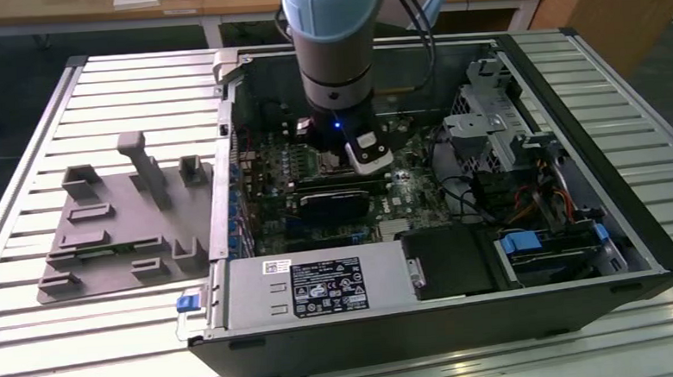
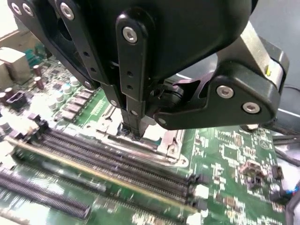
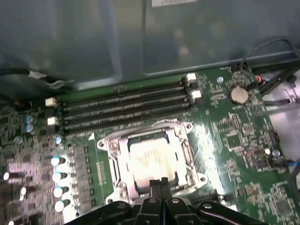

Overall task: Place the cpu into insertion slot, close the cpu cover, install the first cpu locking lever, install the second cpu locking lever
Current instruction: 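Install the second cpu locking lever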

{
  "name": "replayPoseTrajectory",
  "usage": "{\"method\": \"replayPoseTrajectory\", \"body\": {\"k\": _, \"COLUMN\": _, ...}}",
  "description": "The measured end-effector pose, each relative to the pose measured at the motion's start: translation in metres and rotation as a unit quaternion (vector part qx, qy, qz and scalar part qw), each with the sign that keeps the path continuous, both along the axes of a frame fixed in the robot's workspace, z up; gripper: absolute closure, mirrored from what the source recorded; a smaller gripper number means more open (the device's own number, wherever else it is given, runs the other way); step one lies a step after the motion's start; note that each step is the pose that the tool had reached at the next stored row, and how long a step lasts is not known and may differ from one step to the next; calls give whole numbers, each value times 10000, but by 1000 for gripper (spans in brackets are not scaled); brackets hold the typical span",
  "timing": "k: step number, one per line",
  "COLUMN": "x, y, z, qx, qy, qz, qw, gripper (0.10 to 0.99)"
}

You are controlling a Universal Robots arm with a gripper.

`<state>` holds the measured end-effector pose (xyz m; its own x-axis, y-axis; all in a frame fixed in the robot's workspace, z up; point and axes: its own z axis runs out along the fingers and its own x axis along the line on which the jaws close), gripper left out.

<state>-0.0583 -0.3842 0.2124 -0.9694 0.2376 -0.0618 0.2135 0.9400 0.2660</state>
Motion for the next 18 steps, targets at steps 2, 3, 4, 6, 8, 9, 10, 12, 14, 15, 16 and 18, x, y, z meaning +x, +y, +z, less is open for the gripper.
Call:
{"method": "replayPoseTrajectory", "body": {"k": 2, "x": 7, "y": 65, "z": -4, "qx": -68, "qy": 1, "qz": 0, "qw": 10000, "gripper": 984}}
{"method": "replayPoseTrajectory", "body": {"k": 3, "x": 11, "y": 95, "z": -5, "qx": -110, "qy": 2, "qz": 1, "qw": 9999, "gripper": 984}}
{"method": "replayPoseTrajectory", "body": {"k": 4, "x": 17, "y": 125, "z": -7, "qx": -152, "qy": 2, "qz": 1, "qw": 9999, "gripper": 984}}
{"method": "replayPoseTrajectory", "body": {"k": 6, "x": 27, "y": 179, "z": -8, "qx": -237, "qy": 3, "qz": 0, "qw": 9997, "gripper": 984}}
{"method": "replayPoseTrajectory", "body": {"k": 8, "x": 32, "y": 240, "z": -11, "qx": -277, "qy": 3, "qz": 0, "qw": 9996, "gripper": 984}}
{"method": "replayPoseTrajectory", "body": {"k": 9, "x": 33, "y": 266, "z": -11, "qx": -281, "qy": 3, "qz": 0, "qw": 9996, "gripper": 984}}
{"method": "replayPoseTrajectory", "body": {"k": 10, "x": 34, "y": 287, "z": -11, "qx": -284, "qy": 3, "qz": 0, "qw": 9996, "gripper": 984}}
{"method": "replayPoseTrajectory", "body": {"k": 12, "x": 37, "y": 301, "z": -12, "qx": -285, "qy": 3, "qz": 1, "qw": 9996, "gripper": 984}}
{"method": "replayPoseTrajectory", "body": {"k": 14, "x": 37, "y": 301, "z": -12, "qx": -285, "qy": 3, "qz": 1, "qw": 9996, "gripper": 984}}
{"method": "replayPoseTrajectory", "body": {"k": 15, "x": 37, "y": 301, "z": -12, "qx": -286, "qy": 3, "qz": 0, "qw": 9996, "gripper": 984}}
{"method": "replayPoseTrajectory", "body": {"k": 16, "x": 38, "y": 301, "z": -12, "qx": -287, "qy": 3, "qz": 0, "qw": 9996, "gripper": 984}}
{"method": "replayPoseTrajectory", "body": {"k": 18, "x": 38, "y": 301, "z": -12, "qx": -287, "qy": 3, "qz": 0, "qw": 9996, "gripper": 984}}
